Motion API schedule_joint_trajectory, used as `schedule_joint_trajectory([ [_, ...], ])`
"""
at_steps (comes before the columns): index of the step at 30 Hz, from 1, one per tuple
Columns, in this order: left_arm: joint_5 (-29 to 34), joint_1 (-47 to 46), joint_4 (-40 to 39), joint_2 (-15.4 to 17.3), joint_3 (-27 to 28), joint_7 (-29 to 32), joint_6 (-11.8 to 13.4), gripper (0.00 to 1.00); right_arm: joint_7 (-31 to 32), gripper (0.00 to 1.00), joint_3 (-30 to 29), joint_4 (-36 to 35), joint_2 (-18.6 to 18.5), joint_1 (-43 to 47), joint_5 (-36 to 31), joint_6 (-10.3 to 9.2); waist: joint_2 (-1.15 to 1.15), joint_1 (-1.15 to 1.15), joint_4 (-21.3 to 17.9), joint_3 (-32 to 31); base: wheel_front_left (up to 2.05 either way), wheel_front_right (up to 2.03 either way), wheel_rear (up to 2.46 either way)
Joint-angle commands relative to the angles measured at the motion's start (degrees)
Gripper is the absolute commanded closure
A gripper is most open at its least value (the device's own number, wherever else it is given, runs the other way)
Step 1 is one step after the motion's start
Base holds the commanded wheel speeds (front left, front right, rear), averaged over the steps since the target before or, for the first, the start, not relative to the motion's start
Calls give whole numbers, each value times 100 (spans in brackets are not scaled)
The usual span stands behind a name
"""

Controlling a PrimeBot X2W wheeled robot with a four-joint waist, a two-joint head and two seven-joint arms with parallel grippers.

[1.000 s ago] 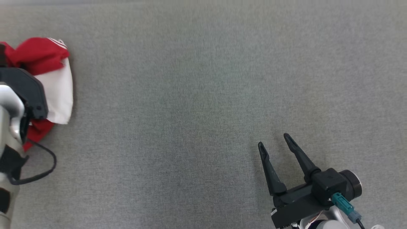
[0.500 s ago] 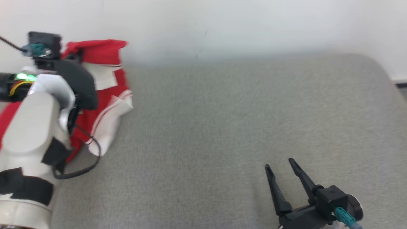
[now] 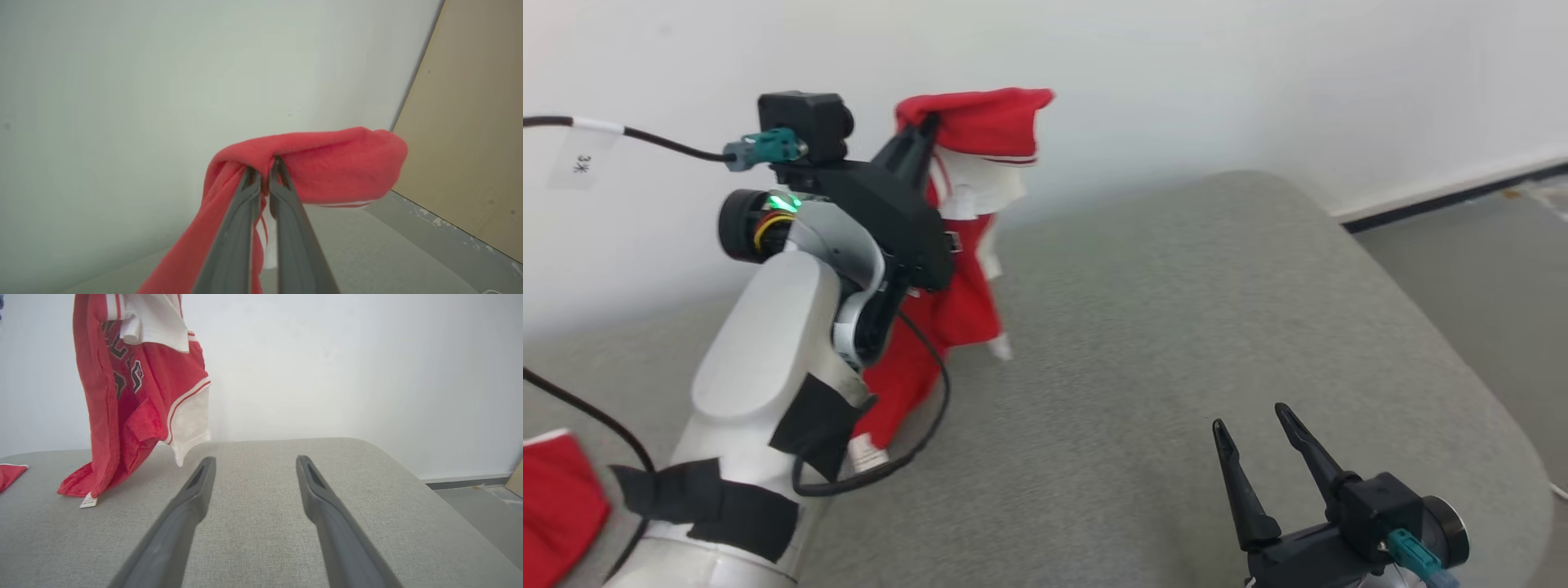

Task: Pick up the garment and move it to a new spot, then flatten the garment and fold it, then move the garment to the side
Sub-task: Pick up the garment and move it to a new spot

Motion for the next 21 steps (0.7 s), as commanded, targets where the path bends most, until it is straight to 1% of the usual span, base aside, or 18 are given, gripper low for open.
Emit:
schedule_joint_trajectory([
  [1,-85,86,-64,-30,-11,-35,-23,100,9,0,-10,-29,-12,48,0,-12,1,1,-814,-207,0,0,0],
  [3,-163,133,-282,-105,-134,16,-30,100,-4,0,-64,-73,-11,91,36,-12,1,1,-933,-143,0,0,0],
  [6,-279,290,-490,-144,-322,86,-29,100,-68,0,-159,-133,-10,129,81,-12,1,1,-1000,-53,0,0,0],
  [9,-326,571,-524,-153,-393,48,114,100,-118,0,-223,-151,-9,195,124,-12,1,1,-1016,-15,0,0,0],
  [11,-275,789,-482,-70,-379,-24,247,100,-120,0,-244,-138,-9,228,136,-12,1,1,-1006,-16,0,0,0],
  [14,-239,1240,-357,139,-284,-166,470,100,-77,0,-186,-91,-6,269,155,-12,1,1,-948,-75,0,0,0],
  [16,-283,1509,-301,200,-244,-201,572,100,-62,0,-179,-79,-8,295,172,-12,1,1,-835,-87,0,0,0],
  [18,-273,1765,-234,238,-290,-168,609,100,-63,0,-219,-78,-12,328,190,-12,1,1,-655,-94,0,0,0],
  [19,-299,1884,-227,231,-298,-232,579,100,-67,0,-224,-76,-10,339,195,-12,1,1,-558,-95,0,0,0],
  [20,-282,2000,-205,212,-351,-282,562,60,-68,0,-256,-78,-9,352,197,-12,1,1,-453,-99,0,0,0],
  [21,-238,2127,-135,205,-414,-288,542,0,-63,0,-253,-74,-8,350,214,-12,1,1,-361,-104,0,0,0],
])
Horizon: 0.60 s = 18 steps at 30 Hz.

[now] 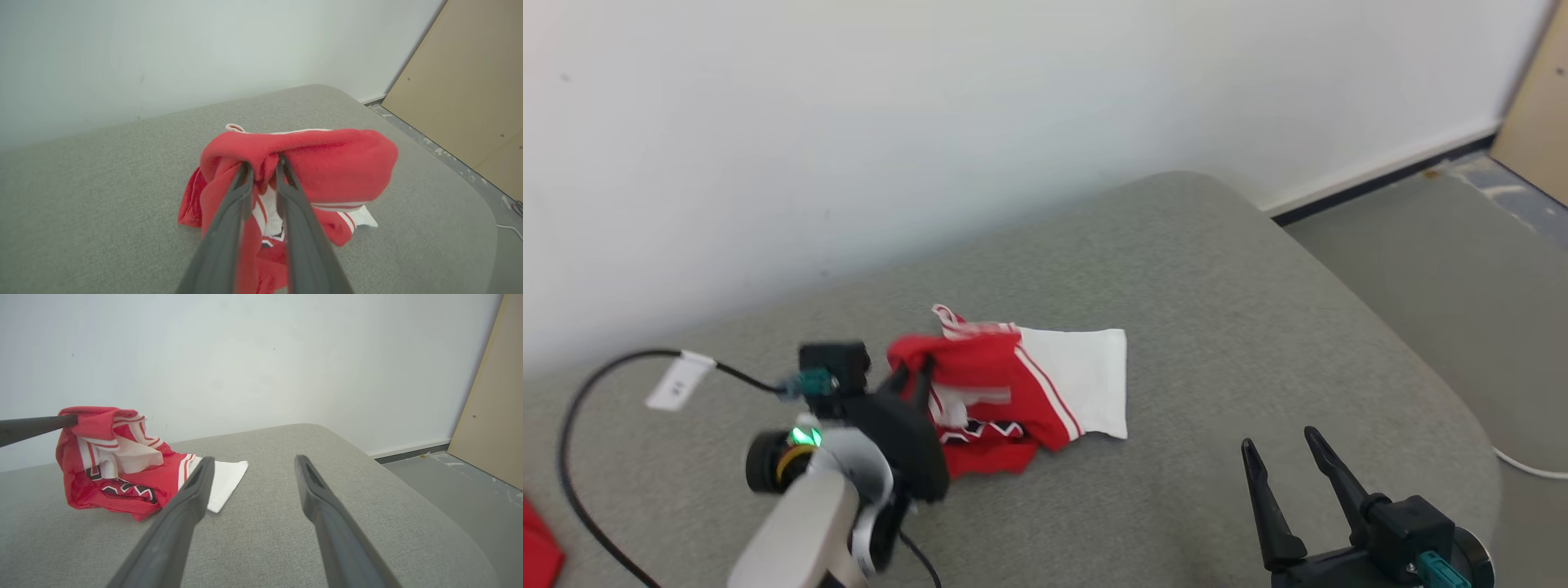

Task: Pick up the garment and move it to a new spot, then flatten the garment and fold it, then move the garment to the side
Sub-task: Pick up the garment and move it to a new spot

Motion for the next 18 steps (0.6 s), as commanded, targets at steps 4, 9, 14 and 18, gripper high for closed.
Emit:
schedule_joint_trajectory([
  [4,42,524,270,-128,-191,-217,-64,0,-2,0,10,37,-3,10,74,-12,0,0,716,-43,0,0,0],
  [9,-13,1038,168,-169,-81,-1198,-129,0,-34,0,-87,102,-3,75,44,-12,0,0,1150,-127,0,0,0],
  [14,357,1760,-732,5,197,-1719,-42,0,-87,0,-259,157,-3,176,-28,-12,0,0,1684,-274,0,0,0],
  [18,834,2502,-1925,14,683,-1721,40,0,-165,0,-361,228,-3,218,-24,-12,0,0,1971,-372,0,0,0],
])
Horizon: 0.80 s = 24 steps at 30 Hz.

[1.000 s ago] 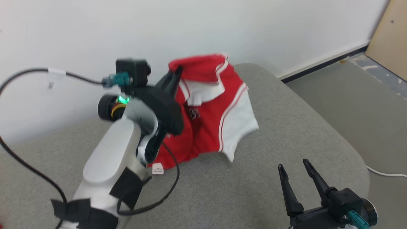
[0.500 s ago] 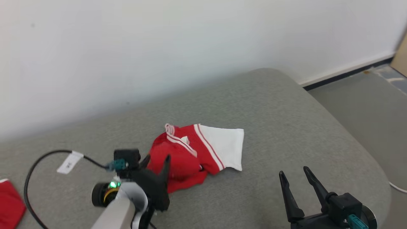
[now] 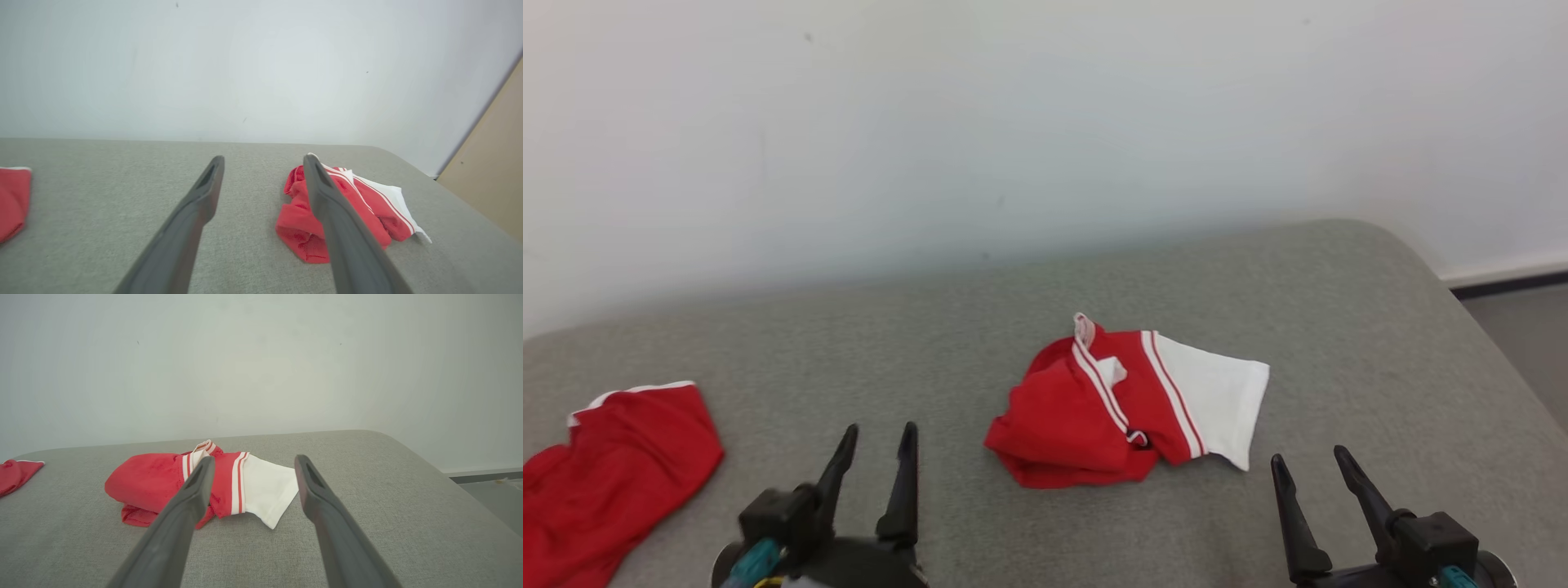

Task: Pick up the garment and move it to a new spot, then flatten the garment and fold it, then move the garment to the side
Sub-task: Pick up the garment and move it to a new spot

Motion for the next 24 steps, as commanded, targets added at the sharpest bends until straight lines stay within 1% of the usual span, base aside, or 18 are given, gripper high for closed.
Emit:
schedule_joint_trajectory([
  [1,239,472,-444,-29,253,-17,38,0,-70,0,-60,48,-6,80,-14,-12,0,0,458,-209,0,0,0],
  [2,239,472,-444,-29,253,-17,38,0,-70,0,-60,48,-6,80,-14,-12,0,0,458,-209,0,0,0],
  [5,610,1001,-1053,-95,544,-16,19,0,-135,0,-169,127,-6,114,4,-12,0,0,609,-276,0,0,0],
  [9,982,1529,-1594,-163,962,-17,10,0,-250,0,-330,256,-5,169,-27,-12,0,0,766,-345,0,0,0],
  [12,1159,1804,-1792,-196,1177,-17,-109,0,-351,0,-438,342,-5,214,-44,-12,0,0,859,-382,0,0,0],
  [18,1489,2249,-2031,-162,1476,-17,-362,0,-601,0,-556,471,-6,306,-81,-12,0,0,916,-425,0,0,0],
  [24,1678,2493,-2084,-198,1639,-17,-506,0,-694,0,-532,634,-5,428,-1,-12,0,0,877,-415,0,0,0],
])
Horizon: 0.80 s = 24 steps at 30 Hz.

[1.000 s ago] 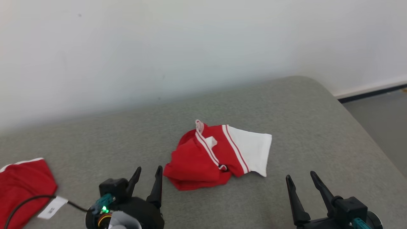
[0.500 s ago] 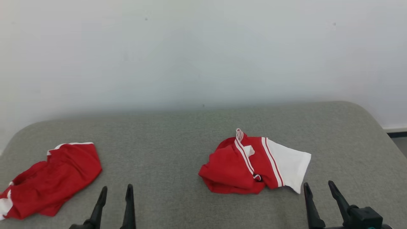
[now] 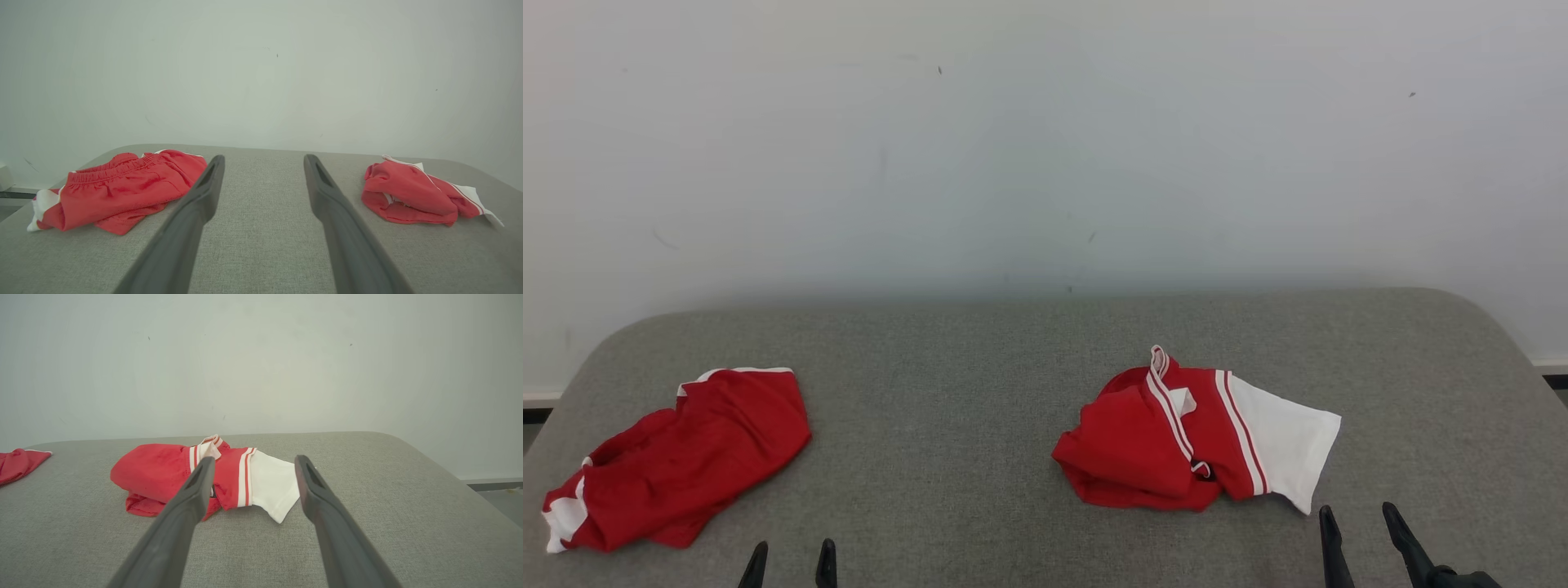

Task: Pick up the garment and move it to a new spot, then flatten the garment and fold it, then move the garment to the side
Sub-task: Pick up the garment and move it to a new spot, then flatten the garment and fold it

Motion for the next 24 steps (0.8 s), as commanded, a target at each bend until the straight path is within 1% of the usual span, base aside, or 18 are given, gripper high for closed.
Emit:
schedule_joint_trajectory([
  [1,92,83,-30,-25,40,-12,-19,0,-31,0,30,9,-3,48,58,-12,0,0,-22,8,0,0,0],
  [4,109,107,-35,-53,100,-12,-70,0,-32,0,69,12,-3,41,65,-12,0,0,-51,23,0,0,0],
  [16,117,-47,65,-35,84,-12,-116,0,0,0,233,56,-3,-85,79,-12,0,0,-153,26,0,0,0],
  [20,17,-183,186,62,-200,-12,-108,0,54,0,272,6,-4,-117,45,-12,0,0,-305,58,0,0,0],
  [21,46,-253,270,48,-319,-12,-109,0,75,0,289,-16,-3,-130,35,-12,0,0,-365,70,0,0,0],
  [22,46,-253,270,48,-319,-12,-109,0,75,0,289,-16,-3,-130,35,-12,0,0,-365,70,0,0,0],
  [24,58,-410,498,131,-572,-12,-109,0,116,0,312,-53,-4,-149,9,-12,0,0,-511,103,0,0,0],
])
